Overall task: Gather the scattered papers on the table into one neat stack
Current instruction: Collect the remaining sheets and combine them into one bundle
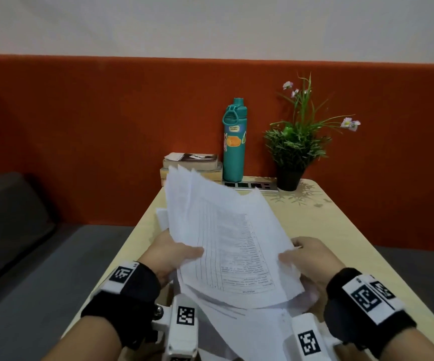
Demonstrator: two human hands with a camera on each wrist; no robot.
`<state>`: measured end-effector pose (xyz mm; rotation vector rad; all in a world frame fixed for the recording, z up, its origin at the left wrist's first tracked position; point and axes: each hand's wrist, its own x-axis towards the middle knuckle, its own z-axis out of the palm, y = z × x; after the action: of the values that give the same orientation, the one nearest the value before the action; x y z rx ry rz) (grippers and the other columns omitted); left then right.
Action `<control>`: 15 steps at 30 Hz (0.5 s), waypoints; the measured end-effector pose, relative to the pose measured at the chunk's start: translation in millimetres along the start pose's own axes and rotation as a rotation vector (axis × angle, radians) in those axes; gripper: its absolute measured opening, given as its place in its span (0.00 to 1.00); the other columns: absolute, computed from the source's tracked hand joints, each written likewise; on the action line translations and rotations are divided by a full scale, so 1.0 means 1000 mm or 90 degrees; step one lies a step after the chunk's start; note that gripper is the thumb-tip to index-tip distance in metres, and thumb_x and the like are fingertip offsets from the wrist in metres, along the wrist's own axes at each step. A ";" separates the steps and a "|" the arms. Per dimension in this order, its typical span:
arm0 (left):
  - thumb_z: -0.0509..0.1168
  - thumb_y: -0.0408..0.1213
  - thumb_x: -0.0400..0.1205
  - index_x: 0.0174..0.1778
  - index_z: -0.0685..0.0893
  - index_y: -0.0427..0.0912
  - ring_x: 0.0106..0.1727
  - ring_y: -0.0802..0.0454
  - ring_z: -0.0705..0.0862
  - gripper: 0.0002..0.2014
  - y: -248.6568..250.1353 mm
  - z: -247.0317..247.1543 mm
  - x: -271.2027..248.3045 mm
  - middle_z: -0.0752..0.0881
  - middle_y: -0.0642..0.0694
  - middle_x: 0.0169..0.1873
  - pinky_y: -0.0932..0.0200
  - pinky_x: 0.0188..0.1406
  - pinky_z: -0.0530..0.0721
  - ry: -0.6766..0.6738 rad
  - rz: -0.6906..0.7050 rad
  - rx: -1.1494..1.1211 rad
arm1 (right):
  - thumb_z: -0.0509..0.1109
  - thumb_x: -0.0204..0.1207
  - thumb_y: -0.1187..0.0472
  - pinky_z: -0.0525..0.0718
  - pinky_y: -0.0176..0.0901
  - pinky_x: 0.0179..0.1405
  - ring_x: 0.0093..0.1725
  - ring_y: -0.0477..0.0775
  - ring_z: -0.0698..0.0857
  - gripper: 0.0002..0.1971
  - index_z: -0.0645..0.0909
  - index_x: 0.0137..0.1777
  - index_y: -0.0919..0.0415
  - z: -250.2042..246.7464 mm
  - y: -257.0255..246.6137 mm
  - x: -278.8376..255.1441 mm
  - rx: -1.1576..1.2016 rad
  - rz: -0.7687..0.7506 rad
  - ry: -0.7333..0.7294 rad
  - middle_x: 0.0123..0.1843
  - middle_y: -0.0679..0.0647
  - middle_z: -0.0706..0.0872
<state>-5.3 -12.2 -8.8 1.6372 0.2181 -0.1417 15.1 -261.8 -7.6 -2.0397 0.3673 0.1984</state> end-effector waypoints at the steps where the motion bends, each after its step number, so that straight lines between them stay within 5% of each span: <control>1: 0.69 0.20 0.76 0.64 0.81 0.40 0.52 0.51 0.88 0.21 0.006 -0.001 -0.001 0.89 0.47 0.52 0.59 0.45 0.86 -0.002 0.035 0.010 | 0.76 0.71 0.61 0.82 0.51 0.44 0.60 0.63 0.82 0.27 0.74 0.70 0.65 -0.005 -0.003 0.001 0.035 0.000 0.015 0.62 0.61 0.83; 3: 0.70 0.23 0.76 0.68 0.80 0.42 0.57 0.51 0.88 0.23 0.024 -0.003 -0.005 0.89 0.47 0.58 0.58 0.51 0.86 -0.012 0.110 0.013 | 0.81 0.65 0.48 0.80 0.56 0.53 0.72 0.65 0.76 0.46 0.62 0.81 0.53 -0.019 -0.014 0.002 0.123 -0.007 0.000 0.76 0.61 0.74; 5: 0.70 0.25 0.77 0.70 0.80 0.43 0.60 0.49 0.89 0.24 0.042 -0.004 -0.009 0.89 0.45 0.62 0.55 0.55 0.88 -0.027 0.174 -0.007 | 0.85 0.53 0.42 0.78 0.58 0.67 0.70 0.65 0.81 0.54 0.67 0.80 0.56 -0.034 -0.025 0.010 0.214 -0.056 -0.089 0.75 0.59 0.79; 8: 0.68 0.27 0.79 0.72 0.79 0.43 0.64 0.46 0.87 0.24 0.066 -0.001 -0.011 0.87 0.44 0.65 0.45 0.64 0.84 -0.084 0.222 -0.028 | 0.76 0.64 0.60 0.88 0.56 0.57 0.58 0.63 0.90 0.28 0.82 0.67 0.61 -0.049 -0.049 0.006 0.351 -0.171 -0.174 0.61 0.61 0.90; 10: 0.67 0.28 0.80 0.73 0.78 0.41 0.66 0.43 0.85 0.23 0.079 0.008 -0.012 0.86 0.42 0.67 0.41 0.69 0.80 -0.081 0.222 -0.050 | 0.71 0.68 0.68 0.89 0.53 0.54 0.57 0.61 0.90 0.24 0.83 0.66 0.63 -0.057 -0.063 0.001 0.354 -0.254 -0.177 0.60 0.60 0.90; 12: 0.66 0.32 0.82 0.70 0.80 0.42 0.64 0.44 0.86 0.19 0.088 0.017 -0.012 0.86 0.43 0.65 0.43 0.71 0.79 -0.056 0.217 -0.070 | 0.71 0.70 0.72 0.87 0.54 0.59 0.57 0.60 0.90 0.22 0.83 0.65 0.63 -0.063 -0.071 0.002 0.331 -0.302 -0.119 0.59 0.58 0.91; 15: 0.61 0.53 0.83 0.66 0.76 0.48 0.55 0.48 0.85 0.19 0.091 0.019 -0.012 0.85 0.49 0.56 0.47 0.61 0.84 0.015 0.120 0.091 | 0.76 0.69 0.72 0.84 0.61 0.62 0.53 0.63 0.92 0.19 0.85 0.61 0.65 -0.074 -0.065 0.012 0.306 -0.286 0.051 0.54 0.60 0.93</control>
<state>4.6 -38.3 80.5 1.7935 0.0726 0.0060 47.5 -300.2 78.0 -1.6043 -0.0081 -0.2299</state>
